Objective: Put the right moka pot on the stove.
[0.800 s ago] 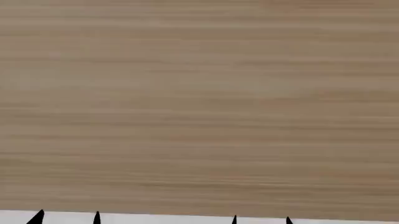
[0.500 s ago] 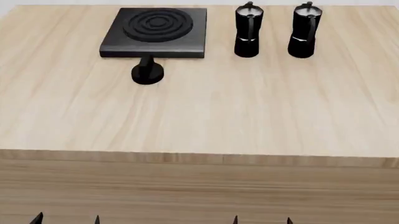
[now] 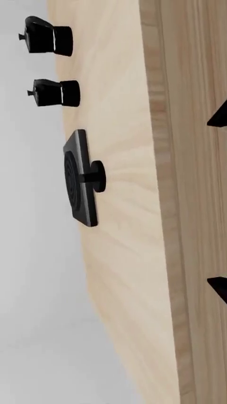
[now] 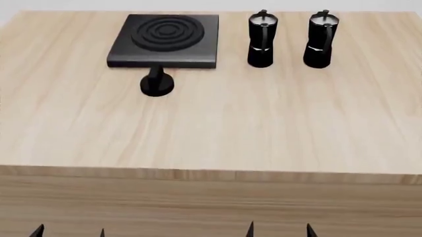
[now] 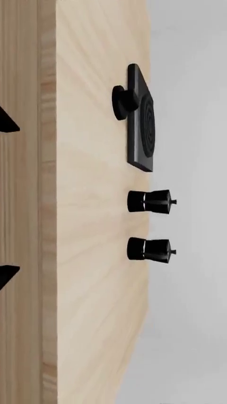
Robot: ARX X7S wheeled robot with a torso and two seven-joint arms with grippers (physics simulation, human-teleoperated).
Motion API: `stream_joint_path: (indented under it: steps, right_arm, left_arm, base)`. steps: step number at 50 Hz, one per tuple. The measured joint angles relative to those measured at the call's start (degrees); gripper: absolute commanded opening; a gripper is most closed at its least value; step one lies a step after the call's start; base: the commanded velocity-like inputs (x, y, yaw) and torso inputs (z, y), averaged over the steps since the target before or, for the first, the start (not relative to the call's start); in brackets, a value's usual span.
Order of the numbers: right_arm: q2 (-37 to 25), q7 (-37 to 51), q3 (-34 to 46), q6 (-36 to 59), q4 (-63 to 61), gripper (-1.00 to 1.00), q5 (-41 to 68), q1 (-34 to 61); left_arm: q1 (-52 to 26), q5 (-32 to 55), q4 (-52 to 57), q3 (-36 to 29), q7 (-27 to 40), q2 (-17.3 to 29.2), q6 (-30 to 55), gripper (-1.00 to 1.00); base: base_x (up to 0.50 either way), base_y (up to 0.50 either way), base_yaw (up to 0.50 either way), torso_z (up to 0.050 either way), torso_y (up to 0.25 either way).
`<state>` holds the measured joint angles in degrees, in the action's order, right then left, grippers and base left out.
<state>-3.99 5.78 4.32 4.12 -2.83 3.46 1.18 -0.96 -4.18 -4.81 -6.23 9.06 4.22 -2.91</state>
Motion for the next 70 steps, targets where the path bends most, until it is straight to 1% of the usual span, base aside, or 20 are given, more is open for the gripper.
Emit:
stream_joint_path:
  steps: [25,41,70]
  right_arm:
    - [-1.9,1.6,1.5,0.8,-1.6,1.00,2.4,-0.3]
    - [-2.9,2.4,2.5,1.2,-1.4,1.00,3.4,-0.1]
    - [-4.3,3.6,4.0,1.1,-0.9,1.00,4.5,0.2]
  left_arm:
    - [0.8,1.2,2.0,-2.0,2.0,1.6,0.4,1.00]
    - [1.0,2.0,2.9,-3.2,2.9,2.4,0.9,1.00]
    - [1.1,2.9,4.0,-5.0,4.3,3.6,1.1,1.00]
  base:
    - [0.00,0.00,0.00,0.048,0.018]
    - [0.00,0.00,0.00,0.000,0.000]
    - [0.22,0.00,0.00,0.000,0.000]
